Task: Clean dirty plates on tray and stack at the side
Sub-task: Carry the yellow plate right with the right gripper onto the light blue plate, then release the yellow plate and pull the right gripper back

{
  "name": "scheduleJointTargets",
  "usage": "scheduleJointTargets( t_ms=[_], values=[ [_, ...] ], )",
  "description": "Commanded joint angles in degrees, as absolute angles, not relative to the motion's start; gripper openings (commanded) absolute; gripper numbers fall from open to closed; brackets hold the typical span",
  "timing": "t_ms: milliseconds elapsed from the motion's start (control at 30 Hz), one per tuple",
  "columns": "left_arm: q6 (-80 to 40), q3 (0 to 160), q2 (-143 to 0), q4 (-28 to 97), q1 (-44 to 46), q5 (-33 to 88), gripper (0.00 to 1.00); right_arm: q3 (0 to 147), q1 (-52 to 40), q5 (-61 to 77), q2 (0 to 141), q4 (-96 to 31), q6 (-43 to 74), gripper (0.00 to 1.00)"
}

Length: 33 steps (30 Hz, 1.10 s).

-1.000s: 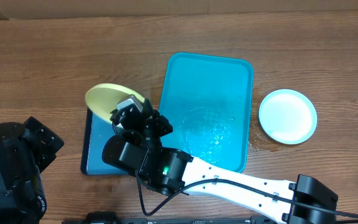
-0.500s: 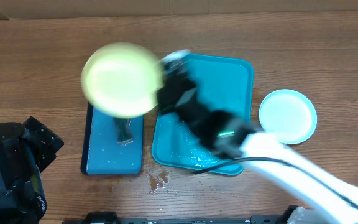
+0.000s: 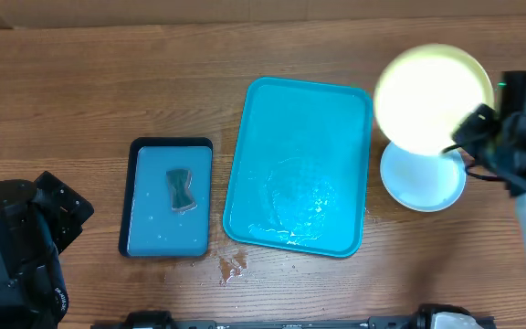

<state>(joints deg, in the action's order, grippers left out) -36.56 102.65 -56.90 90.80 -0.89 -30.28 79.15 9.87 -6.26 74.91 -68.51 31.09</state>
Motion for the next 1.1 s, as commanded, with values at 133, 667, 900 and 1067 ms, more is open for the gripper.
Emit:
scheduleJointTargets(
  t_ms=[133,667,900,1067],
  values=[
    [-37.71,103.02,-56.88,90.67,-1.15,-31.48,1.0,66.67,23.14,11.77,82.04,-63.02,28.23,0.04],
    [-37.71,103.02,-56.88,90.67,-1.15,-31.51,1.0,65.45,22.94,18.44,85.8,-60.05,20.4,0.56],
    [-37.71,103.02,-56.88,90.67,-1.15,-31.51,1.0,76.42,15.81,28.45,79.48,-70.87,11.79,0.57],
    [-37.71,103.02,-56.88,90.67,-1.15,-31.51,1.0,78.28,0.93,35.7,69.65,-71.96,5.52,0.77]
  ],
)
